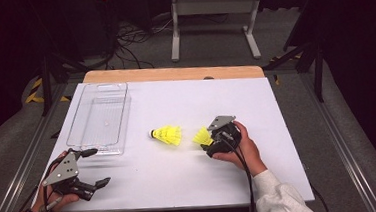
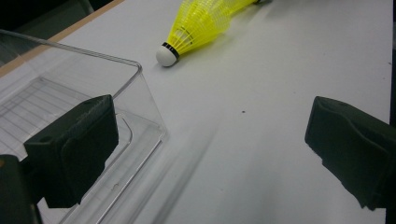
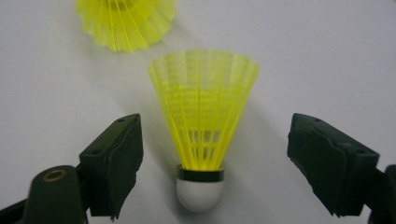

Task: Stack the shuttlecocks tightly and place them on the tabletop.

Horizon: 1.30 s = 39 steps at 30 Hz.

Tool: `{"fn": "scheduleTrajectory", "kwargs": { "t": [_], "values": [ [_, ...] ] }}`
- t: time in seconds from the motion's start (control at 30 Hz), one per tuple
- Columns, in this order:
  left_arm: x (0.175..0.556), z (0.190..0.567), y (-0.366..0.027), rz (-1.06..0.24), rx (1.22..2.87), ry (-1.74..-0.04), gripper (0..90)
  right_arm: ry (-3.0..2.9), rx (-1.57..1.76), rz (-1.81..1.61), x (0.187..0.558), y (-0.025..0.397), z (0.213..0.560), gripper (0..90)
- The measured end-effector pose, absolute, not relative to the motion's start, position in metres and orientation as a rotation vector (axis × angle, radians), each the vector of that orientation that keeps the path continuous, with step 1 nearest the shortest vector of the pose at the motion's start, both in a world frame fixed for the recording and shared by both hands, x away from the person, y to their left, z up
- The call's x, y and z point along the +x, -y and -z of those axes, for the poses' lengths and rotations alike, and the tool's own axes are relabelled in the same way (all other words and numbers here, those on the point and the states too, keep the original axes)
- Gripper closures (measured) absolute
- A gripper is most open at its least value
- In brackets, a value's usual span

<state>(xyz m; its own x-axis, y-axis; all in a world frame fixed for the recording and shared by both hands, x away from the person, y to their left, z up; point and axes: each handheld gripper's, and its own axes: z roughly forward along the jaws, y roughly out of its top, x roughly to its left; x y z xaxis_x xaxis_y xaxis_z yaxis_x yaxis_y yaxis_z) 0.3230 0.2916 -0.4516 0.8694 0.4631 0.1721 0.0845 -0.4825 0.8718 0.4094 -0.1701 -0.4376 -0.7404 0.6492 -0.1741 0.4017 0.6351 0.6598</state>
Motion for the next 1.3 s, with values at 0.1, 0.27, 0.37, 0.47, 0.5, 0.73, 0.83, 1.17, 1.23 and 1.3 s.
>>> {"fn": "scheduleTrajectory", "kwargs": {
  "t": [0.1, 0.27, 0.37, 0.47, 0.5, 0.73, 0.83, 1.17, 1.23, 1.3],
  "values": [
    [0.323, 0.452, -0.291, -0.475, 2.044, -0.399, 3.5, -2.474, 0.77, -0.906, 0.413, 0.166, 0.422, 17.6],
    [0.324, 0.452, -0.291, -0.472, 2.043, -0.398, 3.5, -2.524, 0.633, -0.863, 0.419, 0.149, 0.407, 19.6],
    [0.323, 0.452, -0.292, -0.47, 2.043, -0.397, 3.5, -2.581, 0.573, -0.824, 0.427, 0.14, 0.399, 25.0],
    [0.323, 0.452, -0.292, -0.473, 2.041, -0.395, 3.5, -2.648, 0.509, -0.772, 0.436, 0.131, 0.396, 31.5],
    [0.323, 0.452, -0.292, -0.472, 2.041, -0.395, 3.5, -2.672, 0.497, -0.744, 0.438, 0.128, 0.396, 33.9],
    [0.324, 0.452, -0.292, -0.466, 2.04, -0.395, 3.5, -2.762, 0.49, -0.658, 0.447, 0.122, 0.408, 46.3],
    [0.323, 0.452, -0.292, -0.467, 2.042, -0.396, 3.6, -2.761, 0.478, -0.617, 0.448, 0.121, 0.409, 54.9],
    [0.324, 0.453, -0.292, -0.457, 2.045, -0.397, 3.6, -2.766, 0.502, -0.545, 0.453, 0.126, 0.413, 88.6],
    [0.324, 0.453, -0.292, -0.457, 2.045, -0.396, 3.5, -2.762, 0.514, -0.561, 0.454, 0.127, 0.413, 89.3],
    [0.324, 0.453, -0.291, -0.456, 2.046, -0.395, 3.6, -2.762, 0.542, -0.587, 0.455, 0.13, 0.413, 90.0]
  ]
}}
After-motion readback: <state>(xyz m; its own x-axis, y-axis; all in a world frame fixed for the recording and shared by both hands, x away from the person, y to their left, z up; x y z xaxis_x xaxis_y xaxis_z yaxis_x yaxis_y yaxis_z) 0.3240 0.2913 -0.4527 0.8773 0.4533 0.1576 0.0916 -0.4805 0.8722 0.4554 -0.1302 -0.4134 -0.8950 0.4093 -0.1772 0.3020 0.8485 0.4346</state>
